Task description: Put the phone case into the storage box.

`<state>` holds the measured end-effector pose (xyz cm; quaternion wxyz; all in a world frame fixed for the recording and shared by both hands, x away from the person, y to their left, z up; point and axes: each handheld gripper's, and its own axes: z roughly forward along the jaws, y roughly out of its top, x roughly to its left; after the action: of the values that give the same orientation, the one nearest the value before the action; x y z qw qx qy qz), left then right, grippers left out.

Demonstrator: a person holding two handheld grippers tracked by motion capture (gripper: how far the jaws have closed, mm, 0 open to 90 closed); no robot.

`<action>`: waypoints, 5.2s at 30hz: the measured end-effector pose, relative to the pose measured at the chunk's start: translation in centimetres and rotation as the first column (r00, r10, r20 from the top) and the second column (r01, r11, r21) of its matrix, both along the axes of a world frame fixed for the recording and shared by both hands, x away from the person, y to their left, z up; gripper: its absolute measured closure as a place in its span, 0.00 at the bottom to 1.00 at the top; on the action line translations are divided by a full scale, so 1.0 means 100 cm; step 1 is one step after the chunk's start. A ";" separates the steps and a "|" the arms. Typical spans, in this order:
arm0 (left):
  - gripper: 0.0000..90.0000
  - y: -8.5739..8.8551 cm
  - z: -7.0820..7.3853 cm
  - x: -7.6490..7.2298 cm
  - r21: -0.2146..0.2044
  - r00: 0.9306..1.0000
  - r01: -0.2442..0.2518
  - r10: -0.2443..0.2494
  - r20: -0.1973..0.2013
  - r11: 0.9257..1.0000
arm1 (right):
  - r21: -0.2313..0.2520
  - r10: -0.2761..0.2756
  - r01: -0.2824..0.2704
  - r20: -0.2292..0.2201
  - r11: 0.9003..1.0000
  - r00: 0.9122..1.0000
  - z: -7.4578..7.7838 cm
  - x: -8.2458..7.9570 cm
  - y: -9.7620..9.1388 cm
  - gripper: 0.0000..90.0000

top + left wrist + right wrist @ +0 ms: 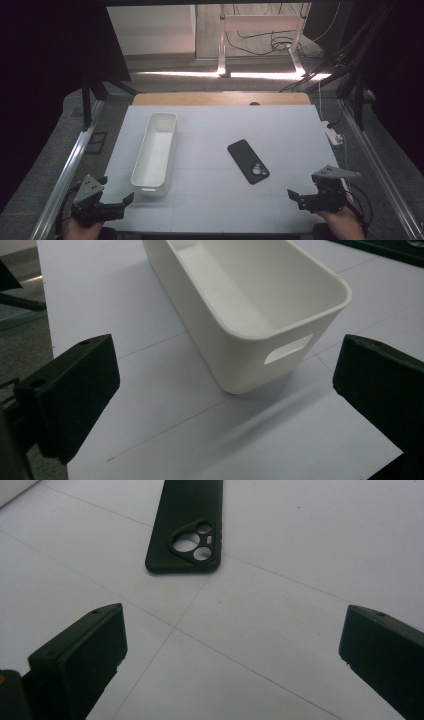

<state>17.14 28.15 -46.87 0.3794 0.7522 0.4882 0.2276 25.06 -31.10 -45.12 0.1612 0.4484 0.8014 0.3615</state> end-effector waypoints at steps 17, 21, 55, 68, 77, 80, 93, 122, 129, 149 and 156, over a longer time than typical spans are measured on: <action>0.00 0.002 0.000 0.000 -0.018 1.000 0.024 -0.024 -0.001 1.000 | -0.006 0.005 -0.005 -0.016 1.000 1.000 -0.001 0.001 0.001 0.00; 0.00 0.003 -0.001 0.000 -0.032 1.000 0.024 -0.024 -0.004 0.999 | -0.008 0.011 -0.011 -0.019 1.000 1.000 0.000 0.002 0.002 0.00; 0.00 0.003 -0.001 -0.001 -0.027 0.999 0.033 -0.034 -0.001 0.999 | -0.047 0.093 -0.096 -0.057 0.994 0.994 0.002 0.025 0.021 0.00; 0.00 0.003 -0.001 -0.001 -0.026 0.999 0.037 -0.037 -0.001 0.999 | -0.062 0.123 -0.127 -0.065 0.990 0.990 0.006 0.041 0.032 0.00; 0.00 0.003 -0.001 -0.002 -0.029 0.999 0.037 -0.037 0.000 0.999 | -0.066 0.128 -0.133 -0.072 0.989 0.989 0.008 0.052 0.040 0.00; 0.00 0.003 -0.001 -0.002 -0.030 0.999 0.038 -0.038 -0.001 0.999 | -0.072 0.130 -0.135 -0.070 0.988 0.989 0.009 0.056 0.042 0.00; 0.00 0.004 -0.001 -0.002 -0.034 0.999 0.033 -0.033 -0.003 0.999 | -0.046 0.136 -0.140 -0.088 0.989 0.987 0.012 0.078 0.059 0.00; 0.00 0.003 -0.001 -0.001 -0.029 0.999 0.043 -0.044 -0.004 0.999 | -0.090 0.169 -0.181 -0.130 0.979 0.977 0.005 0.119 0.098 0.00; 0.00 0.003 -0.001 -0.001 -0.028 0.999 0.046 -0.046 -0.006 0.999 | -0.099 0.173 -0.188 -0.141 0.977 0.975 0.002 0.129 0.108 0.00; 0.00 0.003 -0.001 -0.001 -0.028 0.999 0.049 -0.049 -0.008 0.998 | -0.115 0.194 -0.215 -0.171 0.970 0.966 -0.005 0.152 0.142 0.18; 0.00 0.003 -0.001 -0.001 -0.028 0.999 0.050 -0.050 -0.009 0.998 | -0.134 0.202 -0.227 -0.178 0.965 0.963 -0.006 0.155 0.144 0.54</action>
<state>17.06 28.45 -46.98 0.3931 0.7600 0.4741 0.2076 40.53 -16.75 -45.71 0.0889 0.3730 0.8813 0.2761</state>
